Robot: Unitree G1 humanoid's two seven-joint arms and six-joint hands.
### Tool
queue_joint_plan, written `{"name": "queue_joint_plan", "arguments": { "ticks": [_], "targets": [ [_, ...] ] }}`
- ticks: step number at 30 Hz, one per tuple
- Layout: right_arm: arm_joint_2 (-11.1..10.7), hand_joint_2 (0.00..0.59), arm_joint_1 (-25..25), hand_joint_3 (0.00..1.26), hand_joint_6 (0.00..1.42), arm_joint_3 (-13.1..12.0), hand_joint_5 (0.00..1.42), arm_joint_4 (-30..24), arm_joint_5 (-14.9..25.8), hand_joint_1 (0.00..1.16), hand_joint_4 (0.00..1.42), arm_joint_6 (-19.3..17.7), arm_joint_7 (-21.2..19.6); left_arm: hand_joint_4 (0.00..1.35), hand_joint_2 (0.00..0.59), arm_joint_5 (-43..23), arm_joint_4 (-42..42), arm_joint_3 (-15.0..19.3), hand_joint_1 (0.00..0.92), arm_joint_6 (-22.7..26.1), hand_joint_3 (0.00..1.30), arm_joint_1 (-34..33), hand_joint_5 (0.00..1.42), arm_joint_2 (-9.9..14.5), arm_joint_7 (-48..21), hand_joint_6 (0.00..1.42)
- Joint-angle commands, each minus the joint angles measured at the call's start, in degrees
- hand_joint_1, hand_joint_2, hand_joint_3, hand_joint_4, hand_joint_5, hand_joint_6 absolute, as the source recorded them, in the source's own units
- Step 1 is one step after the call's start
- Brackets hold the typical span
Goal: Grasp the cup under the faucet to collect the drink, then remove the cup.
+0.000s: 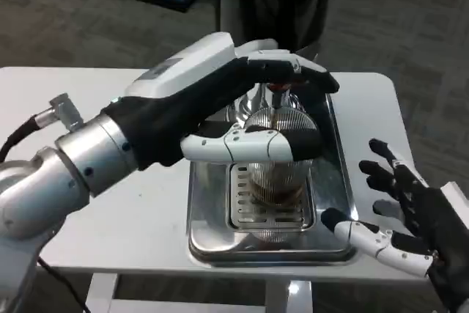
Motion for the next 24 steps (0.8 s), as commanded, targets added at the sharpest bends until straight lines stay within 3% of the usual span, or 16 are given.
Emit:
{"name": "queue_joint_plan", "arguments": {
  "ticks": [1,24],
  "targets": [
    [0.1,0.183,-1.2,0.06,0.23,0.4,0.14,1.8,1.3,0.73,0.14,-1.5,-2.0,0.24,0.076,1.8,1.1,-0.5,0.000,1.2,0.35,2.9,0.11,0.9,-0.8,0.00],
    [0.1,0.183,-4.5,0.08,0.26,2.3,0.15,5.6,2.7,0.73,0.16,-3.2,-6.6,0.22,0.078,2.1,-2.6,4.9,0.000,4.6,0.34,11.4,0.11,-2.0,8.5,0.00]
  ]
}}
